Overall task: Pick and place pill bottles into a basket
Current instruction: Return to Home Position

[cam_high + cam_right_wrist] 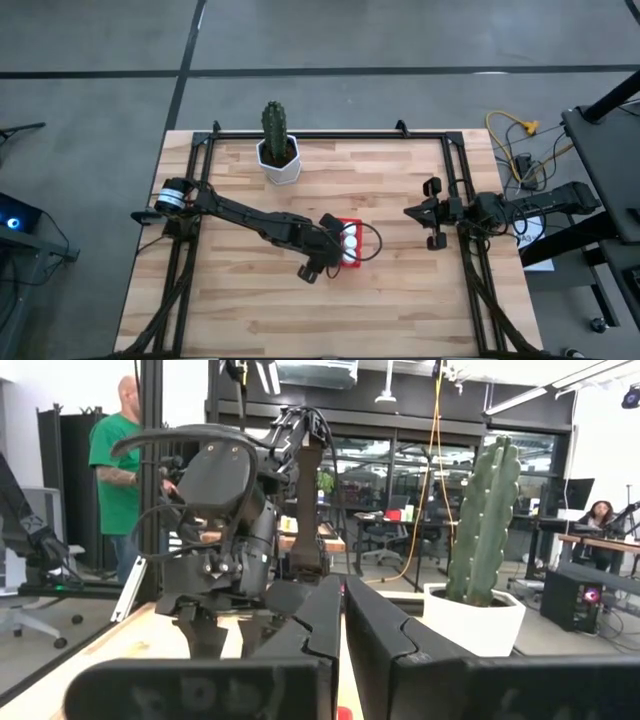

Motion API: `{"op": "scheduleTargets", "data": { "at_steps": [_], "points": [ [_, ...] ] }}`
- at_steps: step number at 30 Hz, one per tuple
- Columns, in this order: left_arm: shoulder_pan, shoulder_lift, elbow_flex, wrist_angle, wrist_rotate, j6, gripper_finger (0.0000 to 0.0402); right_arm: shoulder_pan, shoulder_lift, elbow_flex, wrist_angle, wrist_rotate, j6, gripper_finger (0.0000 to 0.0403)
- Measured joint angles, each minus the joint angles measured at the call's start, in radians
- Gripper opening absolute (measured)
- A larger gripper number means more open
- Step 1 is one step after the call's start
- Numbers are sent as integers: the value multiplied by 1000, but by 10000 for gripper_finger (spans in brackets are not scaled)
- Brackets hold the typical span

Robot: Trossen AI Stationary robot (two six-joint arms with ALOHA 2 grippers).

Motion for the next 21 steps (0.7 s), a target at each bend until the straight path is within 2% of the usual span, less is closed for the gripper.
{"op": "scheduleTargets", "data": {
  "at_steps": [12,21],
  "points": [
    [-1,-22,11,17,-5,-32,190,0,-2,0,-18,0,9,9],
    [5,-166,-42,11,1,-23,157,0,-2,0,-17,0,12,9]
  ]
}}
